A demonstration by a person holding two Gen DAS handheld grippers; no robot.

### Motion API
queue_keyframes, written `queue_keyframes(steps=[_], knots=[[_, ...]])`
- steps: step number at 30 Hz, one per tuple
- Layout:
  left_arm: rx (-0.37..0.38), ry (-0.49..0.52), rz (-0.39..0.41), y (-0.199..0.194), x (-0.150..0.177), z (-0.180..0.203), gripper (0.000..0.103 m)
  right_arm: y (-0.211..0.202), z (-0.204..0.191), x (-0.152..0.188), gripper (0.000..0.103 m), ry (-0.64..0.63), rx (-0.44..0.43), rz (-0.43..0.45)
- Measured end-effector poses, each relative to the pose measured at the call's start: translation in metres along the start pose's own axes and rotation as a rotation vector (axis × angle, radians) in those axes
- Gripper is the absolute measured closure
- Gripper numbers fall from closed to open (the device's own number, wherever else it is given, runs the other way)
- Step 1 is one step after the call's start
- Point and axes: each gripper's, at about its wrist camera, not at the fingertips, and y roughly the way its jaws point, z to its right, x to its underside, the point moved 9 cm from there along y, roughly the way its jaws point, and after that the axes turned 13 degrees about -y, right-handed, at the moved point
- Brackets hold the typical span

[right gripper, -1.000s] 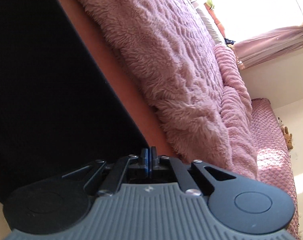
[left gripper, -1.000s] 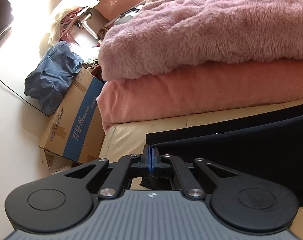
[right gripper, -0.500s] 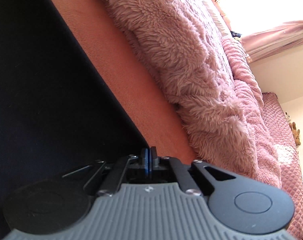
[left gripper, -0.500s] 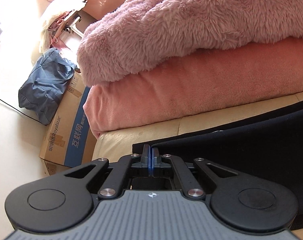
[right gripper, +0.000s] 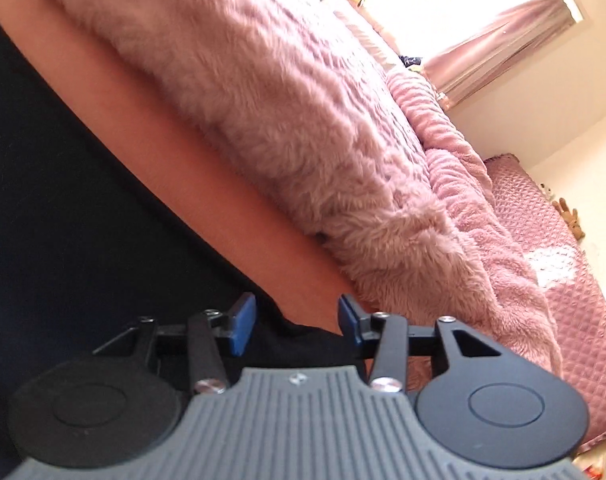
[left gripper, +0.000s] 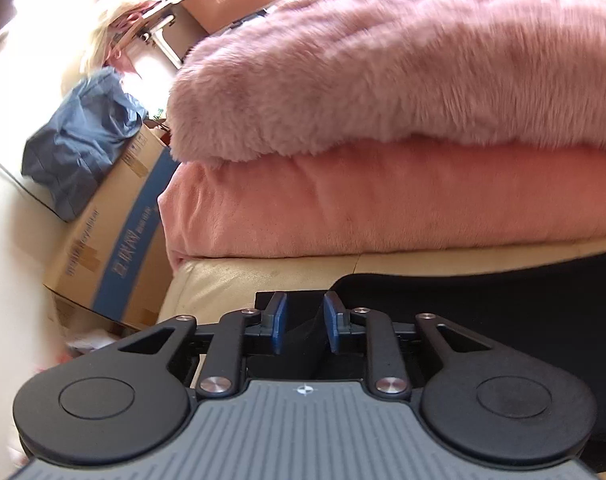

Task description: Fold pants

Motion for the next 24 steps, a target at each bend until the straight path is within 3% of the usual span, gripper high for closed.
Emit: queue_keyframes(steps=[4,7,10,14,20,24], knots=[[0.177,-0.252,0.023,-0.026,0.013,-0.042,0.073,-0.049,-0.024,-0.005,0.063,0.121,-0.102,0.061],[0.326,-0.472,-0.006,-0.03,0.04,-0.069,0.073,-0.075,-0.051,-0.005,0.067,0.218,-0.189,0.077],[0.385,-0.624,-0.042,-0.019,0.072,-0.086,0.073,-0.089,-0.077,-0.005,0.068,0.262,-0.205,0.06],[0.431,-0.721,-0.063,-0.007,0.094,-0.089,0.073,-0.086,-0.09,0.002,0.074,0.329,-0.2,0.0],[0.448,-0.801,-0.048,0.021,0.082,-0.088,0.067,-0.083,-0.094,0.002,0.074,0.286,-0.2,-0.031],[0.399,-0.74,-0.08,0.04,0.066,-0.082,0.069,-0.081,-0.095,0.001,0.074,0.271,-0.192,-0.041]])
